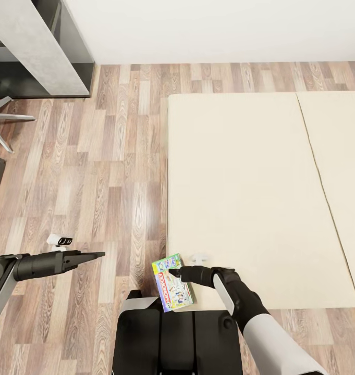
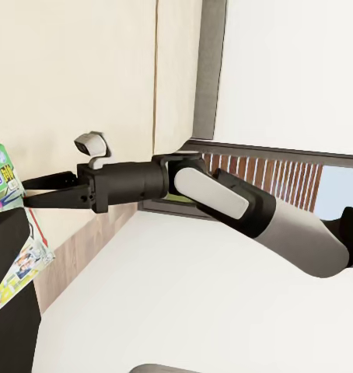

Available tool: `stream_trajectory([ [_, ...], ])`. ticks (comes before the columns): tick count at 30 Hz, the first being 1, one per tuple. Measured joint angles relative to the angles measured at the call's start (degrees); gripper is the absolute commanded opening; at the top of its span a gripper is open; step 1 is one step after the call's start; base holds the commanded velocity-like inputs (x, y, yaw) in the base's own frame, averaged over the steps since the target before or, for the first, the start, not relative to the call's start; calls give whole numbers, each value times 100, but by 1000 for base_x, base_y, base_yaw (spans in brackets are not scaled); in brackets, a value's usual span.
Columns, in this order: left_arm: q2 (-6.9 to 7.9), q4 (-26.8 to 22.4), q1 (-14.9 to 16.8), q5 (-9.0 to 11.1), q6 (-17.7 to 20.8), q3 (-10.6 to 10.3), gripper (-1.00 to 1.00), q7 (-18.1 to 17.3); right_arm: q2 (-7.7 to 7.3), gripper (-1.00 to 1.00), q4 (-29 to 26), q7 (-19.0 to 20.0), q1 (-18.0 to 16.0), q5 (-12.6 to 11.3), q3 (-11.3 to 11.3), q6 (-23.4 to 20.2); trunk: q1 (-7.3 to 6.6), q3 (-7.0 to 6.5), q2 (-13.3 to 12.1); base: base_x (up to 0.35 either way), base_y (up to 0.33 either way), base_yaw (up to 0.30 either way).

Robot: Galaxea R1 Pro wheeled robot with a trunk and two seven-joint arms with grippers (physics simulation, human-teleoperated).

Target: Put all the toys in the child's room - the three board games (two on the bed and one on the table), the two jigsaw puzzles on the table, and the tennis ball on the table - inside the toy box on the table in the child's room.

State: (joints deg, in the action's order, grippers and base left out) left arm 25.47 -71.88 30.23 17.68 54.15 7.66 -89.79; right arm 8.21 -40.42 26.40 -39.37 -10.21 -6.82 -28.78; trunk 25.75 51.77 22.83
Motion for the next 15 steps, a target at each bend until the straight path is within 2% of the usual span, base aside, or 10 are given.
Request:
stream_trajectory([
  [15,0,0,-1,-1,0,16,100,0,-11,100,-3,0,0,-5,1,3,0,0,0,0,0,0],
])
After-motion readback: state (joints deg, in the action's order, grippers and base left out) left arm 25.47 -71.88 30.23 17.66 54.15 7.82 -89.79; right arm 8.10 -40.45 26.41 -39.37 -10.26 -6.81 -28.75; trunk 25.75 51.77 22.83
